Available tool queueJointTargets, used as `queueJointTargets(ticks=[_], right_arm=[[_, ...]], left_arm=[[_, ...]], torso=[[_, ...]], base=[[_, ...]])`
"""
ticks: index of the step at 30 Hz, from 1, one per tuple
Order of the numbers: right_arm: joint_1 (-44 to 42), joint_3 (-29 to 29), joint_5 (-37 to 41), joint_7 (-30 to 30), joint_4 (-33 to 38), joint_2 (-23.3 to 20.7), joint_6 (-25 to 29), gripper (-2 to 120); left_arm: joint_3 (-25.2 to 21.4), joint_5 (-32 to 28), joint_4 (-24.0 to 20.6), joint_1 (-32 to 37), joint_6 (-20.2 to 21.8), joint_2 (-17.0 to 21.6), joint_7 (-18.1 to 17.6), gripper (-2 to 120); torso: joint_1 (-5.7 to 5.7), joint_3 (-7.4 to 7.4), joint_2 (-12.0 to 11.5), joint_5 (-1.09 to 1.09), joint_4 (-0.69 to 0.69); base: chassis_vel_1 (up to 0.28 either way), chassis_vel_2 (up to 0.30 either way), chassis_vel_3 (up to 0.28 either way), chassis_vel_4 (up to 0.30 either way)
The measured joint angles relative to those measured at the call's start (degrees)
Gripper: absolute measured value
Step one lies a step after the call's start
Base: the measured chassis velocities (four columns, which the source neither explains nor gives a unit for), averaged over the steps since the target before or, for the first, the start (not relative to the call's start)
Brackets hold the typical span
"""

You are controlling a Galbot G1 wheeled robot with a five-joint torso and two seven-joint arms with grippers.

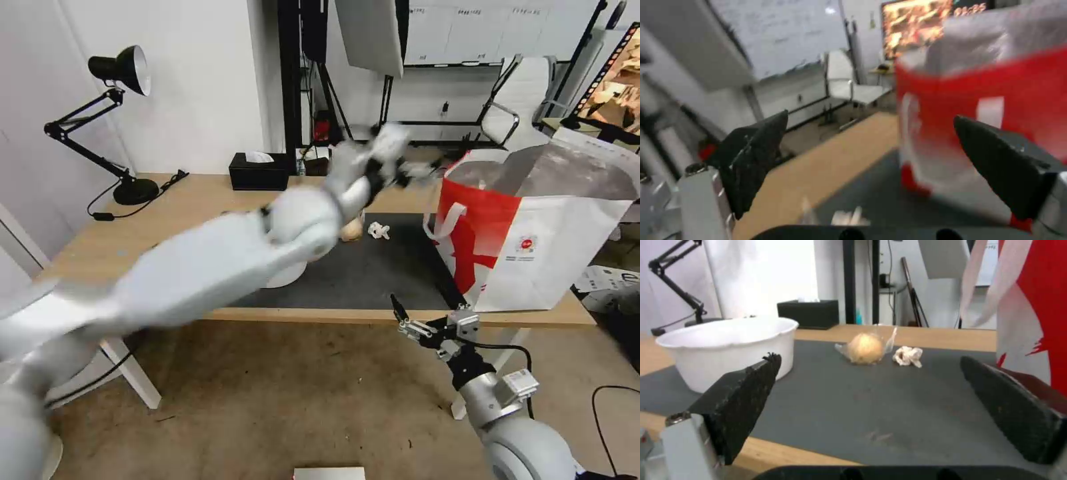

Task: Pick up the trash from the table and place it into the takeout bag.

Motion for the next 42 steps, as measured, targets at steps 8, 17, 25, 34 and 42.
queueJointTargets(ticks=[8,17,25,34,42], right_arm=[[1.6,-1.3,0.0,0.9,-1.2,-0.7,0.0,100],[1.3,-1.3,-3.0,4.4,-2.7,0.3,-0.1,100],[-0.9,-0.1,-5.0,10.1,-3.4,2.1,-0.1,100],[-4.1,-0.3,-5.6,8.4,-5.2,3.5,1.8,100],[-5.1,-0.6,-5.8,8.1,-5.2,4.6,1.7,100]], left_arm=[[-19.7,7.1,-9.6,27.2,0.0,9.5,2.9,100],[-41.2,18.2,-15.6,58.0,-3.3,9.7,6.4,100],[-45.3,28.5,-14.3,73.6,-5.9,0.7,5.0,100],[-46.4,36.7,-11.2,78.5,-8.1,-6.4,5.6,100],[-46.6,36.9,-10.5,78.4,-8.6,-6.8,5.7,100]], torso=[[0.0,0.0,0.0,0.0,-0.01],[0.0,-0.01,0.0,0.04,-0.01],[0.0,0.0,0.0,0.04,-0.01],[0.0,0.0,0.0,0.04,-0.02],[0.01,0.0,0.0,0.04,-0.02]], base=[[0.0,0.0,0.0,0.0],[0.0,0.0,0.0,0.0],[0.0,0.0,0.0,0.0],[0.0,0.0,0.0,0.0],[0.0,0.0,0.0,0.0]])
